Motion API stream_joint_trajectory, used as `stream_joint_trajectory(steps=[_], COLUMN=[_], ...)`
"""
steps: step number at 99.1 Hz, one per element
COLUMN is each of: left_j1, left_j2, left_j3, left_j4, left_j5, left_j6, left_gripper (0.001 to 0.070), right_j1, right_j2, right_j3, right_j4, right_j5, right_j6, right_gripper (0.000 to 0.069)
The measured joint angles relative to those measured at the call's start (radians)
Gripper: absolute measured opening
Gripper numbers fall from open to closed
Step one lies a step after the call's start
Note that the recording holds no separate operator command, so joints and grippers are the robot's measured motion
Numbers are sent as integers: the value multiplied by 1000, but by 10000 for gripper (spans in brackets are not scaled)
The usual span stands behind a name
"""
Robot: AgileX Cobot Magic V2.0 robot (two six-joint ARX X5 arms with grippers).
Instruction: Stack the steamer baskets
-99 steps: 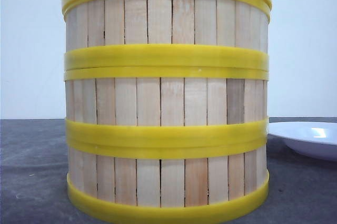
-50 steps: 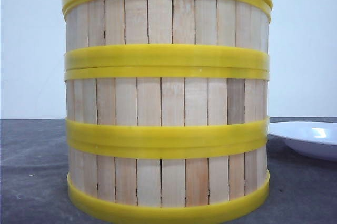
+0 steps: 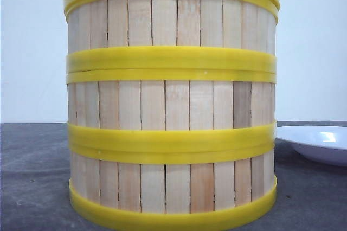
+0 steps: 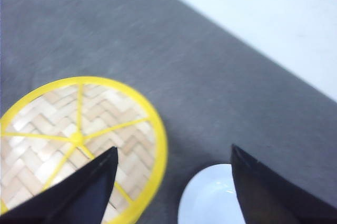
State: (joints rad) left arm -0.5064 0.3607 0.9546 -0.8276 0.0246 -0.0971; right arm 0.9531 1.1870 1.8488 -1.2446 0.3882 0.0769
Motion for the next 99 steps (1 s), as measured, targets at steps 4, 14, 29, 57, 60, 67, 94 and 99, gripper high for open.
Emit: stream_joint_trajectory(steps=[4, 14, 29, 57, 60, 67, 94, 99], left_j1=[0, 0, 0, 0, 0, 0, 0, 0], left_j2=[0, 0, 0, 0, 0, 0, 0, 0], left_j3=[0, -9, -68, -176, -176, -176, -176, -176], left_j4=[0, 26, 74, 97, 97, 99, 99, 99], left_j5=[0, 3, 30, 85, 85, 86, 85, 86], left_j6=[0, 0, 0, -23, -24, -24, -23, -23], left_gripper=[305, 305, 305, 305, 305, 305, 281, 197], right_j1=[6, 18, 28, 28, 28, 28, 28, 28], right_j2=[-27, -96, -215, -495, -518, -565, -593, -593], right_j3=[0, -18, -148, -557, -588, -645, -671, -671], right_j4=[-6, -8, -9, 34, 35, 38, 64, 70], right_j5=[16, 64, 130, 159, 160, 162, 175, 176], right_j6=[6, 24, 75, 230, 244, 272, 296, 295], right_gripper=[417, 417, 417, 417, 417, 417, 249, 129])
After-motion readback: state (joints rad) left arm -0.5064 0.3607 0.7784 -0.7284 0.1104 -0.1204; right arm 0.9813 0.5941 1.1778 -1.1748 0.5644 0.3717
